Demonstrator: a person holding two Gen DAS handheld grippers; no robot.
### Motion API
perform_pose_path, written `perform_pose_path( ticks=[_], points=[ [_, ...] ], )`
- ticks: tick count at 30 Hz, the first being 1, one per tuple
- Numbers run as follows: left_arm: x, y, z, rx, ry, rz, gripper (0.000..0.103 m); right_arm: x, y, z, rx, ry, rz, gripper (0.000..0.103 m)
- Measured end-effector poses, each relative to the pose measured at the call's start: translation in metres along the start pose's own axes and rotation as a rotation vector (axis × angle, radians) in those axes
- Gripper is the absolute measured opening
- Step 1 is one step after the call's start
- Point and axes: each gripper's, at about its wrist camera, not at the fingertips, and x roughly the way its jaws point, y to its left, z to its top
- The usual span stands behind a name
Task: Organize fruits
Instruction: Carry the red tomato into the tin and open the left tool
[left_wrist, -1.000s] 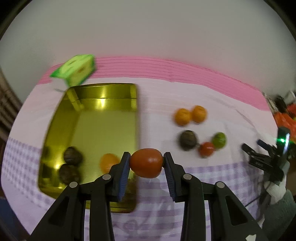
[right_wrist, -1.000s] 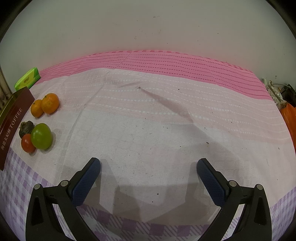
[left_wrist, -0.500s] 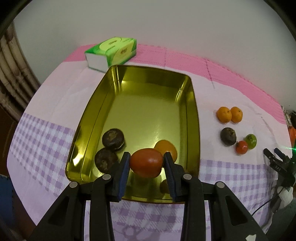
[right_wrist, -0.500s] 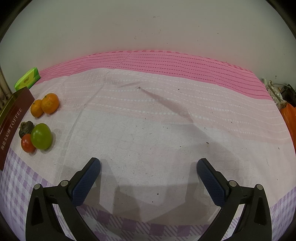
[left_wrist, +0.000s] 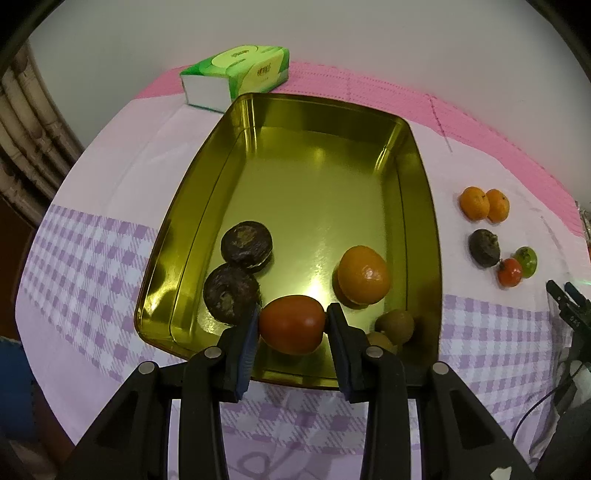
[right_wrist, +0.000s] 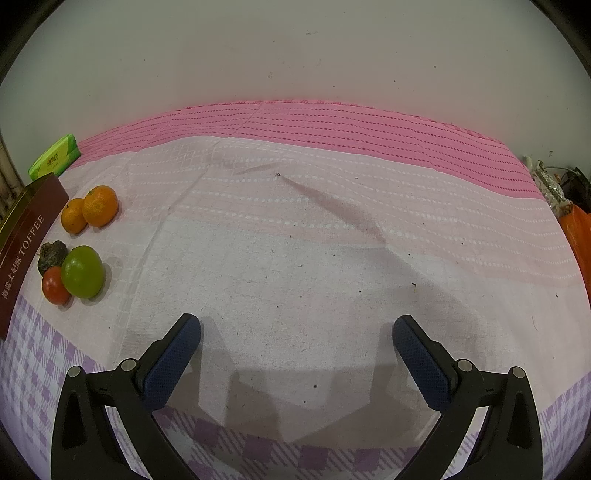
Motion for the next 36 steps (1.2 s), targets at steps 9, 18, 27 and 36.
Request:
perform_pose_path(
  ticks=[9, 18, 27, 36],
  points=[
    [0.011, 0.000, 0.000, 0.019, 0.019, 0.011, 0.033, 0.000, 0.000, 0.000, 0.001, 0.000, 0.000, 0.103],
    [0.017, -0.010, -0.001, 0.063, 0.025, 0.034, 0.033, 0.000, 0.000, 0.000, 0.002, 0.001, -0.001, 0.103],
    [0.018, -0.012, -0.001, 0.091, 0.029, 0.052, 0.034, 0.000, 0.000, 0.000, 0.003, 0.001, -0.001, 0.103],
    [0.017, -0.011, 0.000, 0.099, 0.028, 0.058, 0.035, 0.000, 0.000, 0.000, 0.004, 0.002, -0.001, 0.103]
  ],
)
